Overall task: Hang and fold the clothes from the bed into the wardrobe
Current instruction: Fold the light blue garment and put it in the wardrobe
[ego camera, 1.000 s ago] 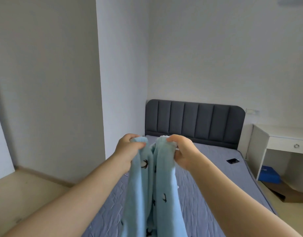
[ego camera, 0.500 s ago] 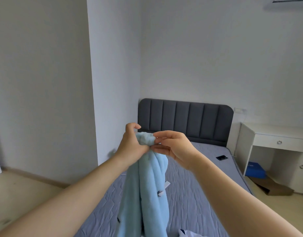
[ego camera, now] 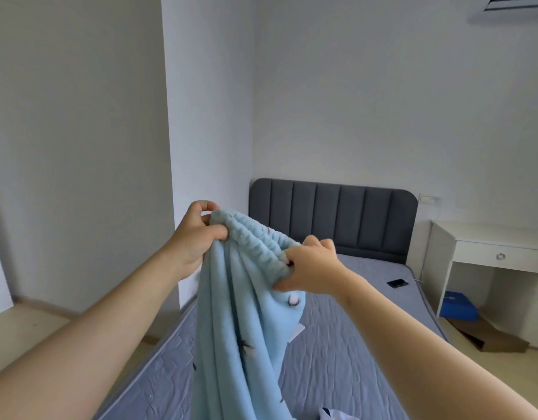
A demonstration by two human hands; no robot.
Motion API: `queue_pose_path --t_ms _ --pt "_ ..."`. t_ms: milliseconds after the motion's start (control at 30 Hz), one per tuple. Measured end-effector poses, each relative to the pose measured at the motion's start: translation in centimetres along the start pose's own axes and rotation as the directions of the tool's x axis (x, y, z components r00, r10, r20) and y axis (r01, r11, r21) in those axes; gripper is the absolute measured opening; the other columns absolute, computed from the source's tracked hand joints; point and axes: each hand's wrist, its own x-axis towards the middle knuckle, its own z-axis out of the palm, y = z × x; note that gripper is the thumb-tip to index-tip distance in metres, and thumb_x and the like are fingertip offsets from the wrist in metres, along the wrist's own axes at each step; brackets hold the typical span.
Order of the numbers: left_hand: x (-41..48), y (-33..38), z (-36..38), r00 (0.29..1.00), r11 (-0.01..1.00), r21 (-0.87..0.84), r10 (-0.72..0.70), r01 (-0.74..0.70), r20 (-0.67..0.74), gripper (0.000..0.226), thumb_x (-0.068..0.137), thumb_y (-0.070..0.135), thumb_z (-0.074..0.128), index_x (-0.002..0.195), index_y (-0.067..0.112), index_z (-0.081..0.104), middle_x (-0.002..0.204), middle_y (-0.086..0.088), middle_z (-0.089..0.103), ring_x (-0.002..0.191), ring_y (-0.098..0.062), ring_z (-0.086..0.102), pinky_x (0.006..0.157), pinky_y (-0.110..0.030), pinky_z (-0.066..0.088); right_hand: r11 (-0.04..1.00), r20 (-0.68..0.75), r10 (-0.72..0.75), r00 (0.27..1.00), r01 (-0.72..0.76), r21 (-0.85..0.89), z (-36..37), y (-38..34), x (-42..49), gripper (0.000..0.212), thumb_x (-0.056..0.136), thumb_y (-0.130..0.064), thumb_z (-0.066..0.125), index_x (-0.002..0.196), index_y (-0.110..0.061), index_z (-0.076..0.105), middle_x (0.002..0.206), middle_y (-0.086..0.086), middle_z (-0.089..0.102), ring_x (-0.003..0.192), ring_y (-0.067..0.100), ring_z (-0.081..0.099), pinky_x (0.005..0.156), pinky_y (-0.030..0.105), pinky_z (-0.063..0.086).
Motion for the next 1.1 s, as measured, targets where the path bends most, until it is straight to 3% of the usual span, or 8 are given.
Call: queue_pose_path --t_ms 133,200,300,400,533,733,900,1100 --pt "-0.6 0.3 -1.4 0.997 0.978 0.198 0.077 -0.072 -0.017 0.045 0.077 -0.016 0.048 0.087 0.027 0.044 0.089 -0.001 0.052 0.074 -0.011 0.048 0.065 -0.022 0.039 0.991 -0.243 0.076 0.967 -0.100 -0.086 -0.5 1.1 0.2 0.032 0.069 -0.059 0.064 0.089 -0.034 0.061 0.101 -0.009 0.036 0.102 0.021 0.032 0.088 0.036 0.020" --pt "-0.9 0.2 -2.0 0.991 0.947 0.294 0.129 -0.132 0.030 0.049 0.076 -0.014 0.050 0.089 0.034 0.044 0.089 -0.001 0.051 0.074 -0.012 0.047 0.066 -0.023 0.038 0.972 -0.208 0.173 0.963 -0.134 0.191 -0.7 1.3 0.3 0.027 0.071 -0.052 0.068 0.084 -0.030 0.058 0.105 -0.009 0.040 0.101 0.019 0.040 0.087 0.033 0.032" --pt "-1.3 0.3 -2.6 0.979 0.848 0.490 0.186 -0.204 0.087 0.056 0.077 -0.008 0.048 0.092 0.046 0.049 0.087 0.002 0.048 0.074 -0.012 0.045 0.068 -0.022 0.038 0.606 -0.027 0.222 0.975 -0.116 0.787 -0.5 0.5 0.4 0.024 0.078 -0.034 0.070 0.079 -0.019 0.051 0.080 -0.005 0.052 0.072 0.011 0.050 0.061 0.024 0.042" --pt "-1.6 0.1 -2.6 0.973 0.732 0.642 0.198 -0.228 0.120 0.047 0.079 -0.009 0.039 0.096 0.032 0.054 0.084 0.000 0.049 0.068 -0.011 0.043 0.054 -0.011 0.037 0.253 0.002 0.185 0.983 -0.050 0.966 0.0 -0.3 0.4 0.024 0.079 -0.020 0.073 0.091 -0.013 0.054 0.084 0.002 0.060 0.073 0.016 0.060 0.066 0.032 0.051" --pt "-1.8 0.7 -2.0 0.992 0.996 0.082 -0.033 0.043 -0.122 0.041 0.083 -0.011 0.030 0.085 0.025 0.048 0.086 -0.004 0.049 0.069 -0.017 0.048 0.050 -0.027 0.041 -0.075 0.078 0.038 0.996 -0.075 0.994 -0.1 -0.3 1.1 0.034 0.078 -0.010 0.072 0.109 -0.015 0.058 0.103 0.011 0.068 0.088 0.025 0.068 0.078 0.041 0.057" --pt "-1.9 0.0 -3.3 0.963 0.936 0.230 -0.267 0.267 -0.032 0.033 0.082 -0.013 0.045 0.103 0.010 0.056 0.086 -0.010 0.059 0.072 -0.020 0.057 0.057 -0.026 0.050 0.174 0.432 0.045 0.901 -0.433 0.884 2.0 0.5 1.8 0.028 0.075 -0.015 0.077 0.098 -0.004 0.065 0.093 0.014 0.072 0.081 0.026 0.069 0.073 0.039 0.058" --pt "-1.2 -1.2 -4.5 0.939 0.473 0.847 -0.335 0.242 -0.081 0.015 0.074 -0.001 0.066 0.068 0.010 0.058 0.073 -0.008 0.057 0.070 -0.020 0.052 0.061 -0.024 0.043 0.279 0.272 0.172 0.947 -0.312 0.908 4.1 0.9 3.0 0.029 0.071 -0.001 0.076 0.098 -0.001 0.066 0.087 0.012 0.067 0.079 0.023 0.064 0.076 0.035 0.054" --pt "0.3 -3.4 -4.8 0.965 0.405 0.877 -0.075 0.260 -0.252 0.008 0.086 0.022 0.049 0.094 0.023 0.052 0.097 -0.005 0.061 0.085 -0.027 0.060 0.072 -0.030 0.048 0.533 0.098 0.277 0.956 -0.238 0.812 6.0 0.0 5.1 0.019 0.083 -0.028 0.066 0.069 -0.019 0.056 0.061 -0.006 0.055 0.059 0.011 0.051 0.062 0.026 0.042"
